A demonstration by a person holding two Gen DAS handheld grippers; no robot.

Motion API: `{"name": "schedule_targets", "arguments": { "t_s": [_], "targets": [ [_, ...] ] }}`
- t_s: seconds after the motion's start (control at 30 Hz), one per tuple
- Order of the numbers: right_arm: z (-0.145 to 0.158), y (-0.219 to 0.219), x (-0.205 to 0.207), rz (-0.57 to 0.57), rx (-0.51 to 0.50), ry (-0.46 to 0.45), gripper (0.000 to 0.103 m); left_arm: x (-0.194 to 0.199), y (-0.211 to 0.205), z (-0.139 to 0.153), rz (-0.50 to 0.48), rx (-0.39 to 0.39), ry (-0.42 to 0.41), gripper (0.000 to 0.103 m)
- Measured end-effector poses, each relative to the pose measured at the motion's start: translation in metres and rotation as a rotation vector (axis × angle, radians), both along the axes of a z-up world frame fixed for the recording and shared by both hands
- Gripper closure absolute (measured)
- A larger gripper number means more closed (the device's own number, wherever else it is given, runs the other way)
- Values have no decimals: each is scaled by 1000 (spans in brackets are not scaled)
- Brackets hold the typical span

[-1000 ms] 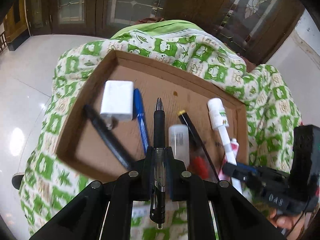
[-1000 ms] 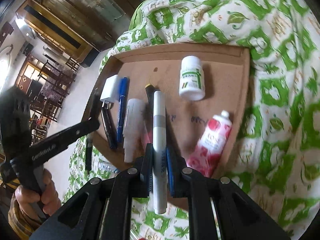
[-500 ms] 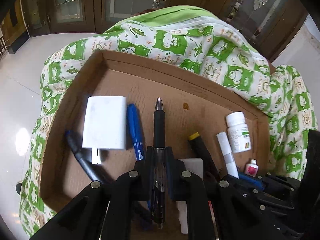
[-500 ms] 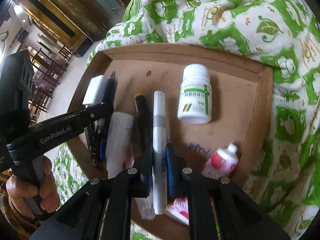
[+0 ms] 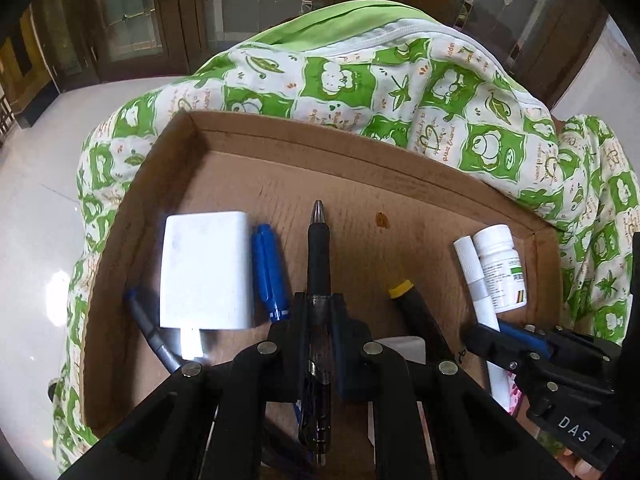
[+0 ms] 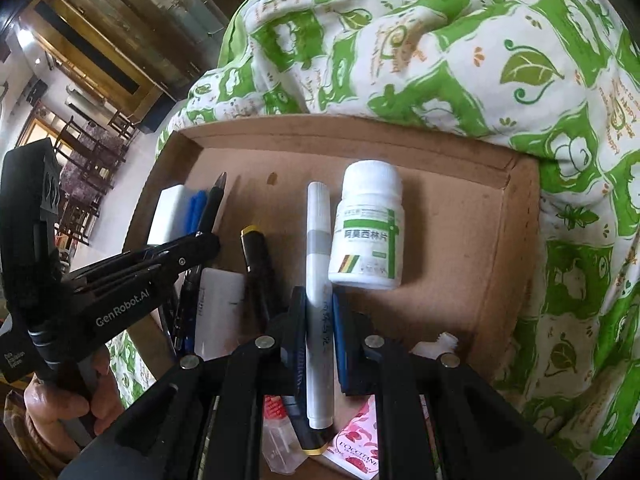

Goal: Organize rigid objects
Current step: 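Open both tools to drop the pen and white marker into the tray, then grasp the white toothpaste tube with the left tool while the right grasps the red lighter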

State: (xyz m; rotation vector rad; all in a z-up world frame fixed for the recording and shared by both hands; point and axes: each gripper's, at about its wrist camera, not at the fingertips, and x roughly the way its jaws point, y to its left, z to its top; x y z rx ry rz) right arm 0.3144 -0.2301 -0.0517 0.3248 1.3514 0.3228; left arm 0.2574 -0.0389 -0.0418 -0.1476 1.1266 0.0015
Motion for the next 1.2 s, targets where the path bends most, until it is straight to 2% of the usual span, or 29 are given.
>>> {"name": "schedule_targets", "arguments": {
  "t_s": [0.17,0.2,0.23,0.27,0.3,0.37,0.53,0.6,0.67,0.8,0.97,1.1,1.2],
  "targets": [
    [5,-6,-5,-13,13,-17,91,5,-11,5,-10,18,-5,93],
    [6,-7,-5,-14,16,-21,89,7,-13,6,-6,22,-8,92],
    [7,-7,-6,-15,18,-25,82,8,-13,6,-1,25,-9,91],
    [8,-7,-6,-16,18,-30,75,8,-14,7,4,22,-12,85],
    [9,-7,-7,-14,15,-34,73,6,-16,10,5,15,-13,75],
    [9,-4,-7,-5,2,-39,71,6,-16,14,0,-7,-24,64],
    [14,0,-12,11,7,-56,69,-2,-16,38,-36,27,-72,53],
    [21,0,-19,17,-2,-77,63,-20,-12,53,-48,18,-107,39],
    [33,-1,-31,31,-8,-109,58,-45,-6,65,-68,0,-146,34],
    [50,2,-58,62,22,-120,53,-99,10,64,-84,14,-158,34],
    [55,18,-107,121,112,-33,51,-155,25,29,-71,29,-86,34],
    [49,37,-145,208,109,57,51,-164,13,11,-112,94,-56,34],
    [40,45,-171,239,82,146,51,-167,-3,9,-187,157,-52,34]
  ]
}}
